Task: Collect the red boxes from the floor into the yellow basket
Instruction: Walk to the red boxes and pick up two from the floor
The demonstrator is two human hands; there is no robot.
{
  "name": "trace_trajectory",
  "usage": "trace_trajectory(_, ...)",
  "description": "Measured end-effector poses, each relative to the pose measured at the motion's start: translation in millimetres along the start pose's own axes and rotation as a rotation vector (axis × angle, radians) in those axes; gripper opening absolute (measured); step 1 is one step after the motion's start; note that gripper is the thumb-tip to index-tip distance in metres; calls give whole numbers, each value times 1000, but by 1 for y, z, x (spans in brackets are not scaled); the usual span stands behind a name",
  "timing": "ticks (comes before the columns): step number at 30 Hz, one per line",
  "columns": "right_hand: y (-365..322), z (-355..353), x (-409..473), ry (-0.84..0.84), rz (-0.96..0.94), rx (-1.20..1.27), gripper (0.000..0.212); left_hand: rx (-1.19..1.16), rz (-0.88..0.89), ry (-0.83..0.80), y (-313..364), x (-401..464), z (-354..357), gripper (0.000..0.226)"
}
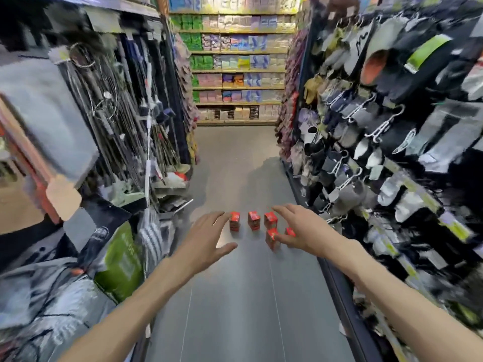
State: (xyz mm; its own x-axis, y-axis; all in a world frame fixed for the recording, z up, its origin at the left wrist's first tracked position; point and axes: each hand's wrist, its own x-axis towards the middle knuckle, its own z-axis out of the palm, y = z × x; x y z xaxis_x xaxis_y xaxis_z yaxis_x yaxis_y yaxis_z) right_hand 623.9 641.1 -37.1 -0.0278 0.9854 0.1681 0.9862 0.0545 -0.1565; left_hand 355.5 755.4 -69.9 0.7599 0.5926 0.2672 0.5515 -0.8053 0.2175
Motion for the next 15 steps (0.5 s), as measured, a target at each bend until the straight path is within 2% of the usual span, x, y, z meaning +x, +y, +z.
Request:
trace_trajectory(7,94,8,163,-39,8,15,72,28,-34,-4,-92,157,27,75)
trace_trajectory(15,181,52,353,-78,-4,9,74,3,-72,-19,-219,324,73,79)
